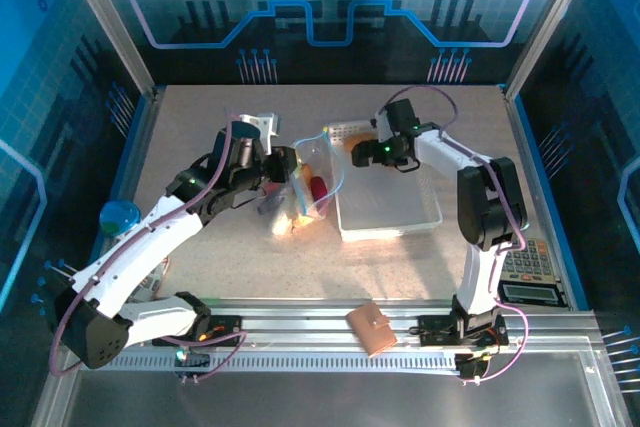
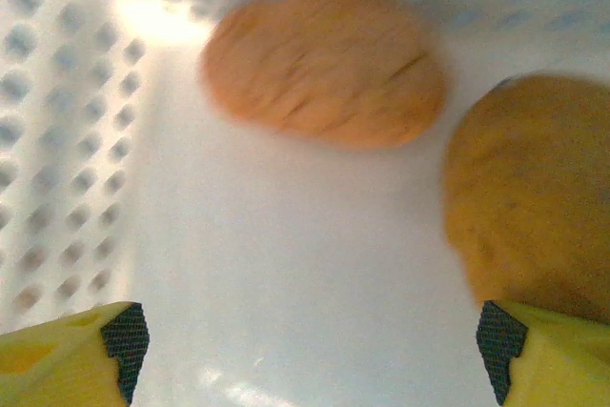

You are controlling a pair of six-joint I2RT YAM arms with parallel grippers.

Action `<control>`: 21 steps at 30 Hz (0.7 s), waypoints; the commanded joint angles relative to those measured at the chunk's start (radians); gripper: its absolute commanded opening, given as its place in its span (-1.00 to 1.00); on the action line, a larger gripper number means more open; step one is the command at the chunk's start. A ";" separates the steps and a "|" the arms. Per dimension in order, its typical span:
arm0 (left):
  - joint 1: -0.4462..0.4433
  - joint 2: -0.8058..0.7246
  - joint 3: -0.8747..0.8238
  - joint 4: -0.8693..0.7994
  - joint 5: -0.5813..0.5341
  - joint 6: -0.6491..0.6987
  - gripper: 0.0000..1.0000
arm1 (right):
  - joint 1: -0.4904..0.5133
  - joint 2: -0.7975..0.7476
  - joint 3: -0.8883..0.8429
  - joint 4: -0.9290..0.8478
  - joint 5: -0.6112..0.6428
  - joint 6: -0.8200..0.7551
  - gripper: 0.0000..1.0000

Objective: Place the food in the zip-top bag and seal the zipper

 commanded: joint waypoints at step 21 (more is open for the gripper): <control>0.020 -0.041 -0.027 0.009 -0.002 0.004 -0.75 | -0.010 -0.013 0.062 -0.138 0.203 -0.076 0.85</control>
